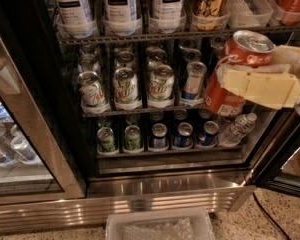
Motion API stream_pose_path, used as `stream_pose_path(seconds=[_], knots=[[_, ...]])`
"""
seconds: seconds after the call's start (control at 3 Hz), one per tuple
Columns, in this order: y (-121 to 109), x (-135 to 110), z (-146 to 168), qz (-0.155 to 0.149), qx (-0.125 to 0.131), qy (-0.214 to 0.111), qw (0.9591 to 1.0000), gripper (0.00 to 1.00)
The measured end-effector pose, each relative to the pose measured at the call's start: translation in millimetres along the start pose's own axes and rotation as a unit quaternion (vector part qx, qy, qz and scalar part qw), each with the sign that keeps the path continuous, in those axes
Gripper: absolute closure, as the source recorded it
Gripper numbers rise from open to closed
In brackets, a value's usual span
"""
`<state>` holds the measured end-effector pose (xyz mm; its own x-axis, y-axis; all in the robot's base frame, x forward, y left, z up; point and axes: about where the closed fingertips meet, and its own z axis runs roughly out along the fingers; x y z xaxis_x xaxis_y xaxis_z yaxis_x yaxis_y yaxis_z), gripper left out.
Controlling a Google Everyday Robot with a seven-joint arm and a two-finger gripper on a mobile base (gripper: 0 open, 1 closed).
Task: Pick coke can from top shelf of fridge
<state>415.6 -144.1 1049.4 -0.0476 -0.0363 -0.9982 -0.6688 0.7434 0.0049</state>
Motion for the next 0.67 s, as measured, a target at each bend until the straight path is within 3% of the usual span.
stream_pose_path(seconds=[0.33, 0.67], knots=[[17.3, 8.8, 0.4, 0.018, -0.021, 0.008, 0.9996, 1.00], [17.8, 8.7, 0.6, 0.017, -0.022, 0.008, 0.9996, 1.00]])
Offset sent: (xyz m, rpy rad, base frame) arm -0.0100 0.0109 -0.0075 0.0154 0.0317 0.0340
